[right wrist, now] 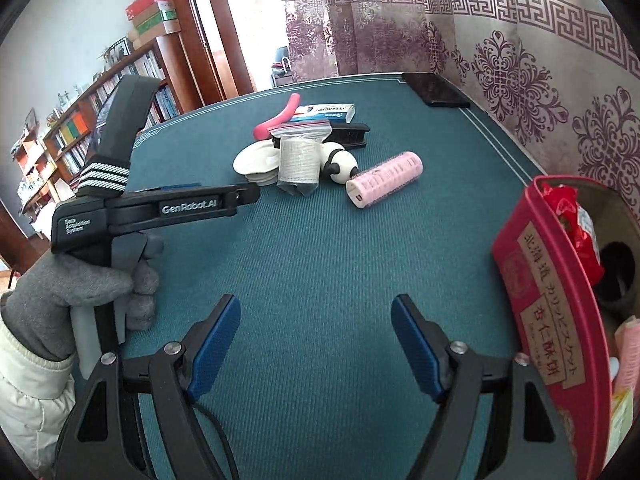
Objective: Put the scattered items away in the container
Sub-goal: 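Grasp the white plate with the left gripper while the right gripper grasps the bagged tape roll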
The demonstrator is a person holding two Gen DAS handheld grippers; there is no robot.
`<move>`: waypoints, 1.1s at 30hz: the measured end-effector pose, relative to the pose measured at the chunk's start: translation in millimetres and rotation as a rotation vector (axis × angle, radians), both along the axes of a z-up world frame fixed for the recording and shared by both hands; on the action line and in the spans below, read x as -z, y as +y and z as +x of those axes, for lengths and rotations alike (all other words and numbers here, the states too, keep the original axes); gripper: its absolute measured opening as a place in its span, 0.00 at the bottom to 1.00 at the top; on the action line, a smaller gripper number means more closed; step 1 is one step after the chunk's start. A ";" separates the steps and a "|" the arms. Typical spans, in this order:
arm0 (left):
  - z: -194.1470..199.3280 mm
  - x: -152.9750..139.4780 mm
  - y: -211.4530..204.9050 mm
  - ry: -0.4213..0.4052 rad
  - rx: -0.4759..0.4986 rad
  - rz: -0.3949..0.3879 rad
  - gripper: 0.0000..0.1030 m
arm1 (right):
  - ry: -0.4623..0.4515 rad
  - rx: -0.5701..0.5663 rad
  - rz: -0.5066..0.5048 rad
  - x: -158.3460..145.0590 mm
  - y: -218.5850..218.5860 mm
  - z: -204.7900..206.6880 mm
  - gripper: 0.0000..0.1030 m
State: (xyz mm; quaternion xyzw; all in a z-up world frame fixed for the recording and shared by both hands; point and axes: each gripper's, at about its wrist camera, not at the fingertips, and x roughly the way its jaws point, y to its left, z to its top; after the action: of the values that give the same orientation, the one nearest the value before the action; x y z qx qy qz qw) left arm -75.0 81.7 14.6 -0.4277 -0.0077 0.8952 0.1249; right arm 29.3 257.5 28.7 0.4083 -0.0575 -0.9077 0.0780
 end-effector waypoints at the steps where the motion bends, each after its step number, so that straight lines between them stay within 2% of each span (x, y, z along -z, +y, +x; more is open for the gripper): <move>1: -3.3 -0.3 2.5 0.003 0.004 -0.002 0.81 | -0.004 0.002 -0.005 1.1 1.1 -1.1 0.79; 8: -29.9 -1.0 20.4 0.020 0.029 -0.063 0.81 | -0.029 0.000 -0.015 8.8 0.1 -7.2 0.79; 16: -45.1 -1.2 24.3 0.029 0.046 -0.060 0.80 | -0.049 0.011 -0.020 15.8 1.2 -13.5 0.79; 17: -46.1 -1.2 25.2 0.030 0.050 -0.059 0.78 | -0.048 0.011 -0.019 15.9 1.1 -14.0 0.79; 18: -46.1 -2.1 25.9 0.037 0.060 -0.055 0.65 | -0.048 0.011 -0.016 16.0 0.5 -14.2 0.79; 26: -32.8 -4.8 7.8 0.024 0.048 -0.029 0.66 | -0.041 0.033 -0.012 9.9 3.0 -24.0 0.79; 33: -2.4 -3.7 -31.1 0.014 0.009 -0.023 0.66 | -0.039 0.041 -0.071 2.9 8.8 -52.8 0.78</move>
State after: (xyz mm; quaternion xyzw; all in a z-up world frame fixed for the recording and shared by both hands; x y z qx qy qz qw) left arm -77.4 50.6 18.3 -0.4229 0.0054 0.8976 0.1239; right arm -23.4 266.3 25.8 0.4214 -0.0996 -0.8985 0.0729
